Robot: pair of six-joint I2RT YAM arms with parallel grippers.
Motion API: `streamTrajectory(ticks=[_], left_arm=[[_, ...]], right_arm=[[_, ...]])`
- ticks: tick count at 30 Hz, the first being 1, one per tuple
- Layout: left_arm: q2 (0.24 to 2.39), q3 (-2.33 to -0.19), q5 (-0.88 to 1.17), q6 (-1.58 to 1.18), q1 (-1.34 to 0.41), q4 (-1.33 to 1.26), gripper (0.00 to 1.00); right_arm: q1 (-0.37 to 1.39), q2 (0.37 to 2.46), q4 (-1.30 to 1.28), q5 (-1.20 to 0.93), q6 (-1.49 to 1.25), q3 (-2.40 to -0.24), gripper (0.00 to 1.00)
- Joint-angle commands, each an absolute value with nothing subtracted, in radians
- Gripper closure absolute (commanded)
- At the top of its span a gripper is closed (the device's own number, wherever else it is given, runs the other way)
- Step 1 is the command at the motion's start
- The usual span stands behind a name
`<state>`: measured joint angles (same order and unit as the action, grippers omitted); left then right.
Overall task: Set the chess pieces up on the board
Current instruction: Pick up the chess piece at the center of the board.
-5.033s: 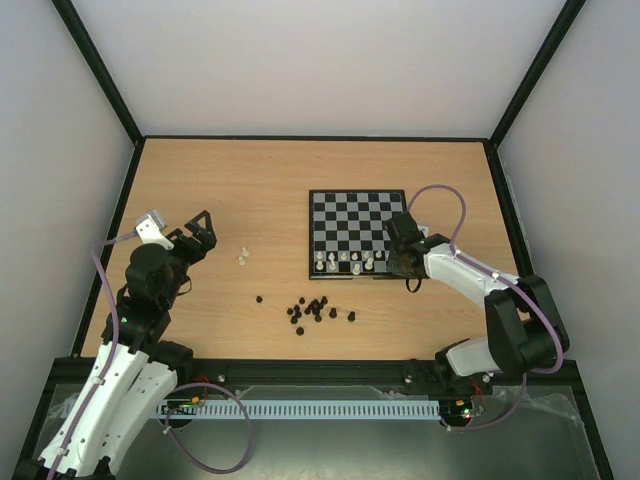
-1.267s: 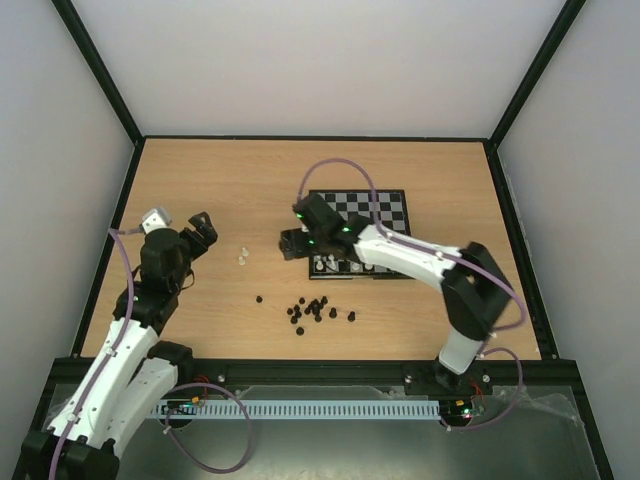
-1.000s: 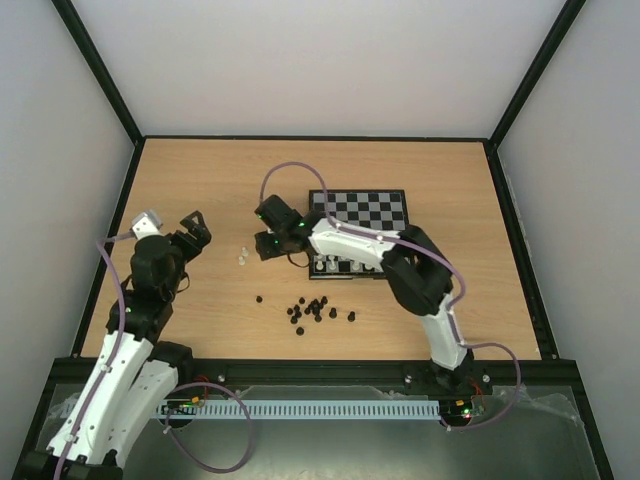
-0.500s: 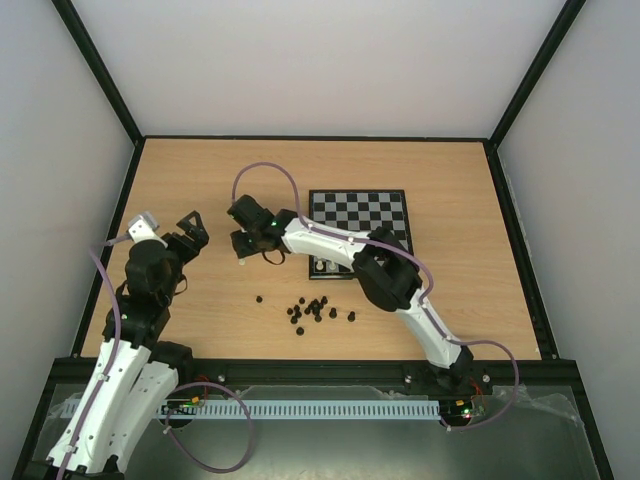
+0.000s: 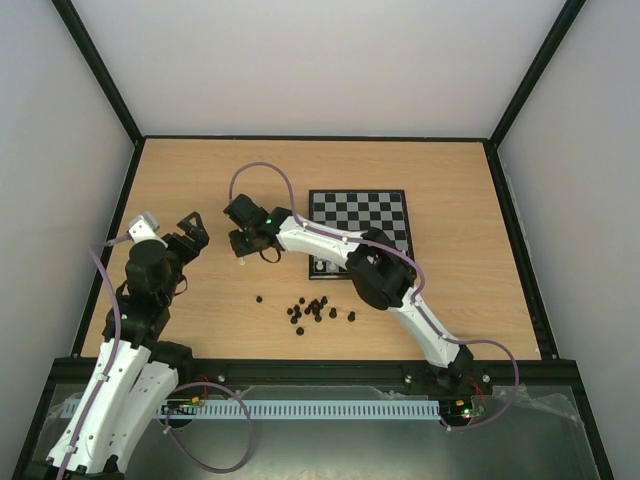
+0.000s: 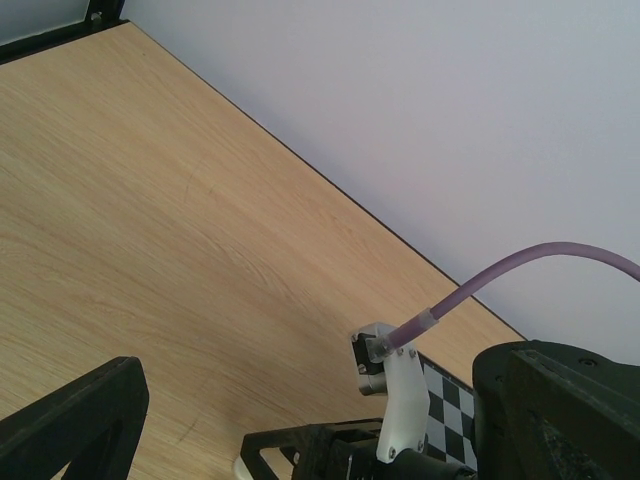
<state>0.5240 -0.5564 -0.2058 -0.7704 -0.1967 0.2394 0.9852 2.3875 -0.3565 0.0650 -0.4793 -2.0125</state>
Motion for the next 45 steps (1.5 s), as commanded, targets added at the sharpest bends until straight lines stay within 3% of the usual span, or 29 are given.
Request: streamTrajectory(ticks=[1, 19, 45], left_arm=[[0.516, -0.585, -0.198, -0.77, -0.192, 0.248, 0.0], [0.517, -0.581, -0.198, -0.77, -0.192, 0.242, 0.01], [0.517, -0.581, -0.198, -0.77, -0.192, 0.241, 0.01]], right_arm=[[0.993, 2.417, -0.424, 0.078, -0.475, -2.057, 0.6], [0.997, 2.433, -0.446, 0.095, -0.474, -2.072, 0.66], [0.997, 2.401, -0.478, 0.146, -0.476, -2.048, 0.98]])
